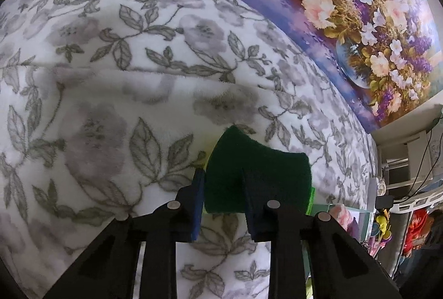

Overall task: Organize soft objects
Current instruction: 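Grasp the green-yellow sponge with the left tool while the right tool grasps the green tissue packet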

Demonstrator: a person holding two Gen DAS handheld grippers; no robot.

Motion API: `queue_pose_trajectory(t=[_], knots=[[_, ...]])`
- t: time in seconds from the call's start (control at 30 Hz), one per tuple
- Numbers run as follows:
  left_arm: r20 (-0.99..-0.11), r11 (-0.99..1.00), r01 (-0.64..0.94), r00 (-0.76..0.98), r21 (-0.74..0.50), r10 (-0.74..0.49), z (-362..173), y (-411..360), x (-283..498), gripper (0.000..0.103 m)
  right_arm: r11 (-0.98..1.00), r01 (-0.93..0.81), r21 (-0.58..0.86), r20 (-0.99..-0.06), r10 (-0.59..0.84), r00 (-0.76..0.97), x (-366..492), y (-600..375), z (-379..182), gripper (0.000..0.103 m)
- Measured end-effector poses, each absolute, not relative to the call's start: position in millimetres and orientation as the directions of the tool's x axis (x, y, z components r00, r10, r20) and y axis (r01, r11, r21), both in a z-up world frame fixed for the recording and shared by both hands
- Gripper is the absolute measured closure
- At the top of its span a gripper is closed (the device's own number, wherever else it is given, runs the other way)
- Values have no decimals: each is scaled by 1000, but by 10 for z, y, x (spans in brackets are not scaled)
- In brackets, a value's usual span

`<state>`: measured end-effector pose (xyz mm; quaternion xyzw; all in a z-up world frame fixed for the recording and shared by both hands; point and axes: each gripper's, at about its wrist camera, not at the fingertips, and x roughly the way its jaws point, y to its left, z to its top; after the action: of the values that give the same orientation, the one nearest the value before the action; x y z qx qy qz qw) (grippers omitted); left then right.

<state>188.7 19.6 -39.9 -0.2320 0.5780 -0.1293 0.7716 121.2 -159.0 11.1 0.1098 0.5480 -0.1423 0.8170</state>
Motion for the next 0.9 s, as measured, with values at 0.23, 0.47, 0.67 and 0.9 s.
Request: queue_pose_trajectory(t=[0.23, 0.47, 0.67, 0.9], knots=[[-819, 858, -50, 329, -512, -470, -266, 252, 1882, 89, 934, 356, 27, -923, -113, 368, 1207, -1588, 135, 0], [-810, 861, -59, 377, -505, -449, -95, 412, 1875, 93, 933, 357, 45, -910, -110, 400, 1208, -1566, 199, 1], [-803, 857, -107, 423, -504, -420, -3, 657, 1868, 93, 943, 328, 48, -900, -102, 425, 1238, -1451, 217, 8], [-807, 852, -173, 456, -495, -376, 43, 953, 1850, 93, 955, 293, 45, -907, -84, 413, 1322, -1333, 58, 17]])
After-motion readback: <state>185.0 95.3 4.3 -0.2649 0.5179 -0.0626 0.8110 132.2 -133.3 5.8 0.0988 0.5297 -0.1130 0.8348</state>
